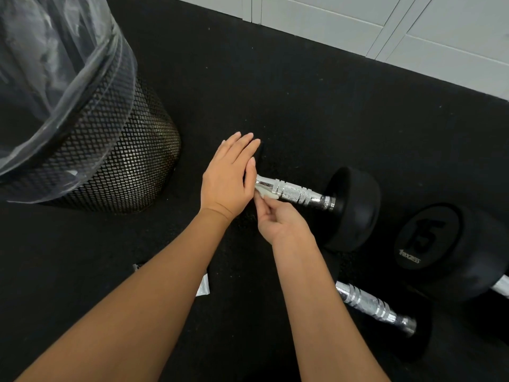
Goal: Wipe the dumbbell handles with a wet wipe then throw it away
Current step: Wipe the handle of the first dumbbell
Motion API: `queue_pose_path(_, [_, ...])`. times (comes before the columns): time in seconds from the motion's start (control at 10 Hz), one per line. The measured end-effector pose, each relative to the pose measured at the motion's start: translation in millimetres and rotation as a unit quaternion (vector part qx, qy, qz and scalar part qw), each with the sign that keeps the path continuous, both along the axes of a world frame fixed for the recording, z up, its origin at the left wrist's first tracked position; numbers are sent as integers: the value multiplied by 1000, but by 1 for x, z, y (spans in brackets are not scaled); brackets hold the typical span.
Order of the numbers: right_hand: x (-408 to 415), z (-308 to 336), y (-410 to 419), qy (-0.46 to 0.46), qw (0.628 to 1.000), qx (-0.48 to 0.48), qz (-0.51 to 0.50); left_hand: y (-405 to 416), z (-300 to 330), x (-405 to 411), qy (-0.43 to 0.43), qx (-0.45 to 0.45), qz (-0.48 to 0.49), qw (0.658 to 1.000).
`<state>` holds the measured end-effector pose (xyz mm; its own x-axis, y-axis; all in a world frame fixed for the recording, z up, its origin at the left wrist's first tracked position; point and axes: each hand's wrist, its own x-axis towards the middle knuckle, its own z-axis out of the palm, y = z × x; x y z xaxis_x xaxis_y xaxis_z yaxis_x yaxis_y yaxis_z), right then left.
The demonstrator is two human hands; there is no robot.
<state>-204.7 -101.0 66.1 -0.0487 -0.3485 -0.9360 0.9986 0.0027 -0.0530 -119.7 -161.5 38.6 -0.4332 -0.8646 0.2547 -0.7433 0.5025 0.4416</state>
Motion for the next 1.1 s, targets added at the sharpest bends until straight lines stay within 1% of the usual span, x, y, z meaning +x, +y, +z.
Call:
queue_pose_path(0.2, [-4,11,0,3,999,-32,3,0,1,0,-5,6,1,1000])
queue_pose_path(0.3, [-8,17,-8,21,999,-42,8,0,0,0,-4,6,1,1000])
queue_pose_path(0.4, [-20,19,-19,136,989,-22,46,0,0,0,0,6,1,1000])
queue_pose_path(0.5, [-36,11,-17,587,720,88,360,0,-1,0,5,8,-1,1000])
queue_pose_path(0.6, [-34,-4,-8,739,329,17,588,-1,-2,1,1,3,-1,1000])
queue_pose_path(0.7, [-22,-12,-5,737,196,-41,645,-1,-1,1,-5,11,-3,1000])
queue_pose_path(0.8, [-31,-7,5,743,100,-76,657,0,0,1,-3,11,-3,1000])
queue_pose_path(0.9, [-47,0,13,736,84,-79,667,-1,-1,0,-1,8,-5,1000])
queue_pose_path(1.0, [-38,1,3,740,106,-59,661,-1,0,1,1,8,-4,1000])
queue_pose_path(1.1, [-30,-5,4,740,80,-100,660,1,1,1,-3,6,-2,1000])
